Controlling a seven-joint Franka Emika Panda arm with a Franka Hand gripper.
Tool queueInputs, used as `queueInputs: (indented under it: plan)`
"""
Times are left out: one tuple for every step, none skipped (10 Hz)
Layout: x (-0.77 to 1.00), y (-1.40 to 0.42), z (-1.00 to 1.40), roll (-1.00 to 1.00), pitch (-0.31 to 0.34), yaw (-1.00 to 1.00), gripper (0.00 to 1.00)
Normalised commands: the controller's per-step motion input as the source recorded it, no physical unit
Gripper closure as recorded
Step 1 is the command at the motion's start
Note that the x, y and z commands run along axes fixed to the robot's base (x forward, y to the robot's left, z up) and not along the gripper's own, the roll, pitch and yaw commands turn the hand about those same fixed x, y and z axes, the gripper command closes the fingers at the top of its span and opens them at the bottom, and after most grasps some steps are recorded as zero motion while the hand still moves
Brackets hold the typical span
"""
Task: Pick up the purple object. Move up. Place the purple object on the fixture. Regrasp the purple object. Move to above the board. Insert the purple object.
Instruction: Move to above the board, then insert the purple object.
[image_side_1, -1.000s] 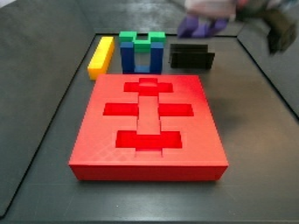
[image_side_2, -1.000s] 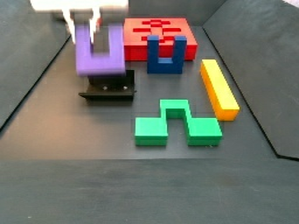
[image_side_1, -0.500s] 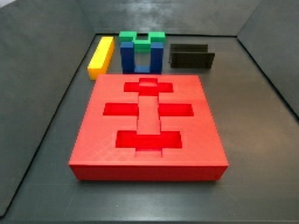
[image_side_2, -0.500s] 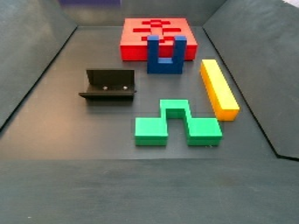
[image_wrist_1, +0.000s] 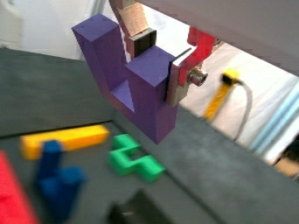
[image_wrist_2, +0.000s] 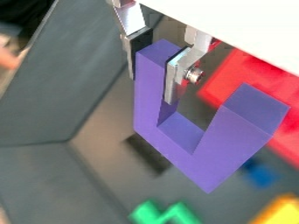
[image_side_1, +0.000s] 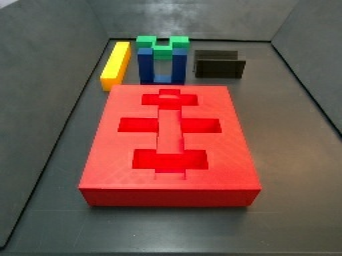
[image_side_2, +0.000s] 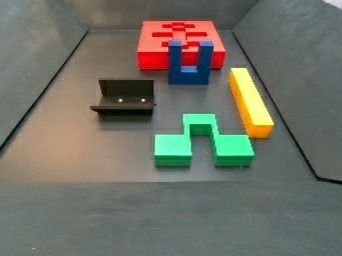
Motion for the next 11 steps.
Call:
queueInputs:
  plan:
    - [-1.40,-1.35,0.25,-1.00,-0.027,-0.08,1.00]
    - [-1.40,-1.34,0.24,-1.00,-0.028,-0.08,1.00]
    - [-0.66,-0.59,0.10,-1.00,-0.029,-0.07,1.00]
    - [-0.29,-0.21,0.03,-1.00,-0.019,-0.07,1.00]
    - [-0.08,-0.06,0.01,-1.00,0.008,-0.07,1.00]
    - [-0.06,-0.04,0.01,-0.91,-0.006,-0.06,1.00]
    - [-0.06,0.01,-0.01,-0.62,-0.019,-0.03,1.00]
    - [-0.06,0.02,0.01,-0.44,-0.032,-0.02,1.00]
    - [-0.05,0.01,0.00,-0.26,-0.038,-0.01,1.00]
    - [-0.04,0.01,0.00,-0.20,-0.035,-0.01,1.00]
    - [0.21,-0.06,-0.20,-0.07,-0.010,0.00,1.00]
